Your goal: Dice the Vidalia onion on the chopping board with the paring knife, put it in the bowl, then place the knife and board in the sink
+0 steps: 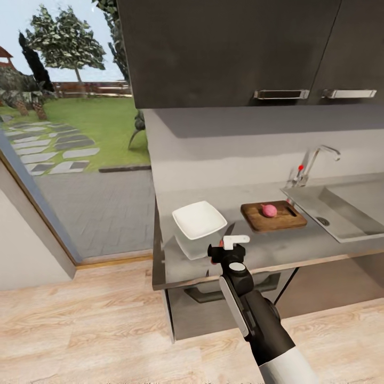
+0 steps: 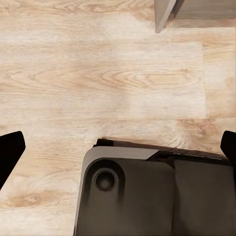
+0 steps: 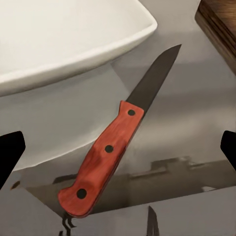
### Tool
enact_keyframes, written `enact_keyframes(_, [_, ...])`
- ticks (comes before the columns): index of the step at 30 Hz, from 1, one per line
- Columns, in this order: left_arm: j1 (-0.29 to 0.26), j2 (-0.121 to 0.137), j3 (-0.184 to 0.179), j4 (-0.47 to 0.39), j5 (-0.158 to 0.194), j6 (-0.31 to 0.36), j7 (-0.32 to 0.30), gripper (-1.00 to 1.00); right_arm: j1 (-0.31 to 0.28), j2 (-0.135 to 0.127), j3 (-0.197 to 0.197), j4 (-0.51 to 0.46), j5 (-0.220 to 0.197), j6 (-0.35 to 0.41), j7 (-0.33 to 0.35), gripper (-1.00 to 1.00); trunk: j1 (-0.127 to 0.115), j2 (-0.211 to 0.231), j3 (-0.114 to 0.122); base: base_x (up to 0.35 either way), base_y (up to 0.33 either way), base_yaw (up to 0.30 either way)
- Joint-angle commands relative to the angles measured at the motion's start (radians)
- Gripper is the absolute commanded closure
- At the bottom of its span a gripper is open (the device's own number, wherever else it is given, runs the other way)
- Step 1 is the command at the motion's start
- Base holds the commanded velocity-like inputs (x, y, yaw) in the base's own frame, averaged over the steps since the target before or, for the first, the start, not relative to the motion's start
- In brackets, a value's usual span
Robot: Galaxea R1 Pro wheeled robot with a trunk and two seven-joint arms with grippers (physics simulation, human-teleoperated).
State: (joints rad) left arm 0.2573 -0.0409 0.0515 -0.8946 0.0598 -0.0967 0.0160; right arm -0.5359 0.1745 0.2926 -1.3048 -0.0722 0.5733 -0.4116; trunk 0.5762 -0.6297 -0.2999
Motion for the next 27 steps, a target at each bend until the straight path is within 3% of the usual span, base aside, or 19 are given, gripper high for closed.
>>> enact_keyframes(1, [0.000,-0.001,0.001,-0.001,0.006,-0.001,0.001,-1.00,-0.001,0.000,0.002,-0.001,-0.008,0.004,-0.009,-1.00,0.000,-0.001,-0.003,0.000,0.000,0.000])
enact_keyframes(27, [0.000,-0.002,0.001,0.020,0.006,-0.001,0.000,-1.00,-0.001,0.000,0.002,0.000,-0.008,0.004,-0.009,-1.00,0.000,-0.001,-0.046,0.024,0.012,0.000])
